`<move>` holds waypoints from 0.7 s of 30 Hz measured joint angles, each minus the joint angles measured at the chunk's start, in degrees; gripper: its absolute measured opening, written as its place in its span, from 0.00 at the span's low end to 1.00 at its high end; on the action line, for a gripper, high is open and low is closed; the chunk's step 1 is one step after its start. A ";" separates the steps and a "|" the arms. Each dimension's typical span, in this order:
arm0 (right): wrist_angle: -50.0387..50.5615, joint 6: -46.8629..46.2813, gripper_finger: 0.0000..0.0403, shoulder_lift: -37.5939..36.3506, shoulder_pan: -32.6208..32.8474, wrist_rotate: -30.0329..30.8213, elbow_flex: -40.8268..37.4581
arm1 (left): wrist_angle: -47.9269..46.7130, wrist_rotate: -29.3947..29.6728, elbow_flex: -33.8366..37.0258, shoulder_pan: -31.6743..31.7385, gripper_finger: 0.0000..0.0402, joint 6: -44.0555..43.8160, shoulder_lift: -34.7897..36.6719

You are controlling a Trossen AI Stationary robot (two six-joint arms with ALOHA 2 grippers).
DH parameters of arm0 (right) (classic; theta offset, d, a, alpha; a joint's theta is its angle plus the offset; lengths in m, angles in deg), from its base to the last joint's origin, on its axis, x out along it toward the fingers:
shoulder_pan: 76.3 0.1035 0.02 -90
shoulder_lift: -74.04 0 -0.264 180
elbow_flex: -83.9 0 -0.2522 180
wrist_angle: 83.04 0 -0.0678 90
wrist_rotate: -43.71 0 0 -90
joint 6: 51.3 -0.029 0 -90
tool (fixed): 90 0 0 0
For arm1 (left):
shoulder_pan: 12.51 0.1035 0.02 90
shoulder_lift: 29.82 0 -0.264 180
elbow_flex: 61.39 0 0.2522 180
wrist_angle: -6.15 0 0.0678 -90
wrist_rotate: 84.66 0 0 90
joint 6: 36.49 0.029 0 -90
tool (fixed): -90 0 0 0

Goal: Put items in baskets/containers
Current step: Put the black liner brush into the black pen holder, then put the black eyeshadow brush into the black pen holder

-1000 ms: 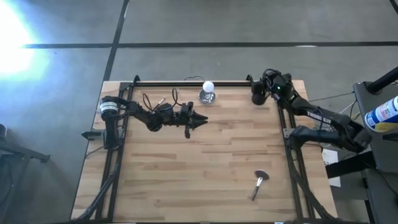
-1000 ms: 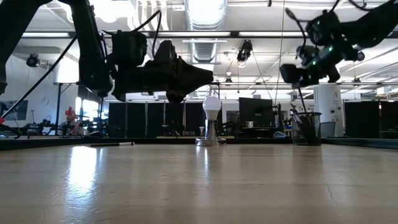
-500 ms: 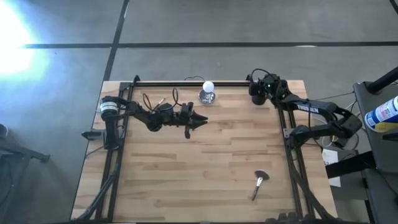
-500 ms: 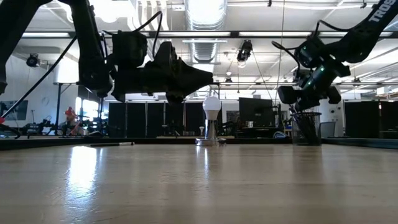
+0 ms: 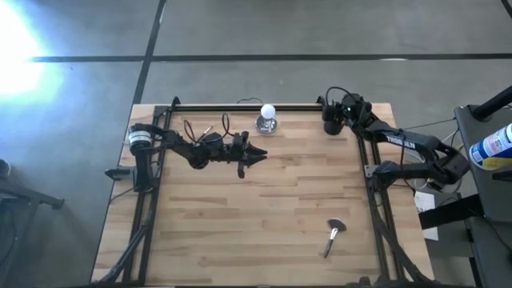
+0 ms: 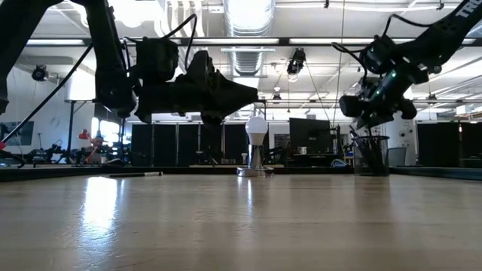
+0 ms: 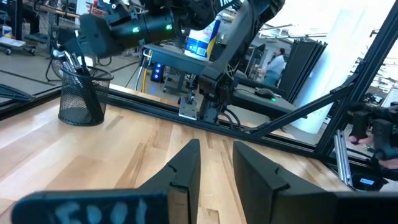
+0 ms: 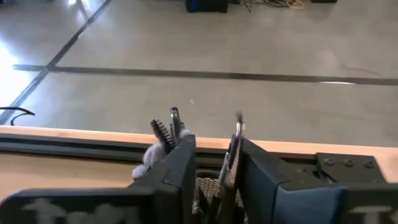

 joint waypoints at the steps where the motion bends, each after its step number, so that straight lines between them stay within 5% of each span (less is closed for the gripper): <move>1: 1.77 0.01 0.25 -0.75 0.00 -0.07 0.66 | -0.02 0.00 0.00 0.00 0.22 0.00 0.00; 15: 16.11 1.85 0.32 -1.13 -0.04 -4.43 8.24 | -0.20 0.00 0.00 0.00 0.22 -0.09 0.00; 21: 15.44 7.56 0.20 -4.75 2.30 -10.26 8.37 | -0.57 0.00 0.00 0.13 0.22 -0.17 0.00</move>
